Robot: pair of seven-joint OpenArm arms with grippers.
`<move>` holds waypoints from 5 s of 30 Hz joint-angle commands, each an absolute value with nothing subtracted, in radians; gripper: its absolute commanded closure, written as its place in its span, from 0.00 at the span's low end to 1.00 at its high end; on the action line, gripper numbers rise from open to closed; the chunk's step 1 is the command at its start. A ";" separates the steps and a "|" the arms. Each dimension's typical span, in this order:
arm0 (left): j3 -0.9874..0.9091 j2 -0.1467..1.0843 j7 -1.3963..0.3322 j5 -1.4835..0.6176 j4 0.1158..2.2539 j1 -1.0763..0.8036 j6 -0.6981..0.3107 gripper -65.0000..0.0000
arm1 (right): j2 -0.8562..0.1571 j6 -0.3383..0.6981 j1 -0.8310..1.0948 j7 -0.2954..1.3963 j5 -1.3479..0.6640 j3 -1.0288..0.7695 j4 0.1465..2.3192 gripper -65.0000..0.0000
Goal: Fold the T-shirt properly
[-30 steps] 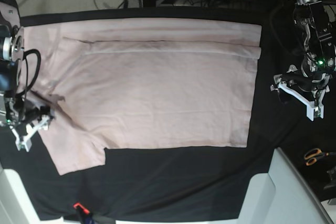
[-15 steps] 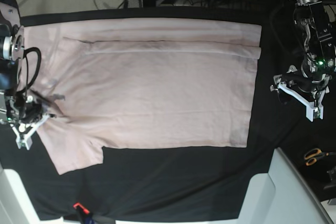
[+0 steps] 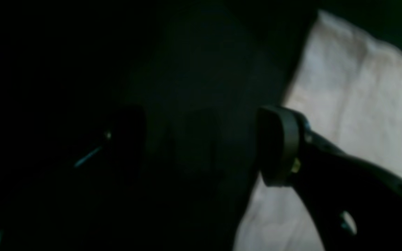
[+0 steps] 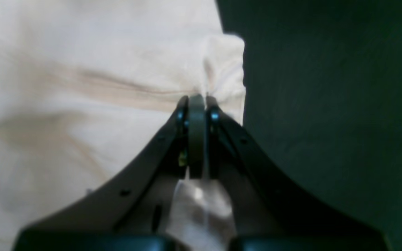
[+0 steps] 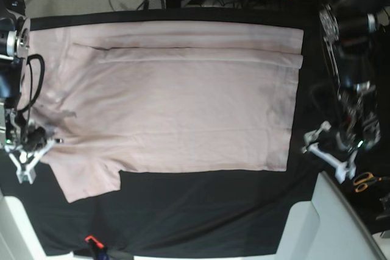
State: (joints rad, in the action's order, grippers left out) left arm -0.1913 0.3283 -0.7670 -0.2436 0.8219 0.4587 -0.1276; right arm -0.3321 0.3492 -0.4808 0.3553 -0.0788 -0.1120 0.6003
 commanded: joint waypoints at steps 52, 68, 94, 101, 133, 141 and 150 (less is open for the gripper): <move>-0.119 0.206 -0.483 -0.255 0.467 0.591 -0.130 1.00 | -0.349 0.346 -0.450 0.392 -0.085 -0.117 0.743 1.00; -0.134 0.222 -0.700 -0.251 0.963 0.311 -0.124 1.00 | -0.349 0.346 -0.450 0.392 -0.085 -0.117 0.743 1.00; -0.302 0.240 -0.791 -0.257 1.141 0.216 -0.124 0.57 | -0.348 0.346 -0.435 0.395 -0.085 -0.116 0.743 1.00; -0.352 0.240 -0.788 -0.249 1.036 0.328 -0.124 0.50 | -0.348 0.346 -0.435 0.395 -0.085 -0.116 0.743 1.00; -0.220 0.186 -0.564 -0.257 0.538 0.521 -0.130 0.89 | -0.348 0.346 -0.435 0.392 -0.085 -0.113 0.743 1.00; -0.213 0.220 -0.568 -0.251 0.538 0.518 -0.130 1.00 | -0.344 0.346 -0.435 0.392 -0.085 -0.113 0.743 1.00; -0.209 0.225 -0.650 -0.255 0.756 0.467 -0.130 1.00 | -0.326 0.340 -0.435 0.389 -0.084 -0.117 0.743 1.00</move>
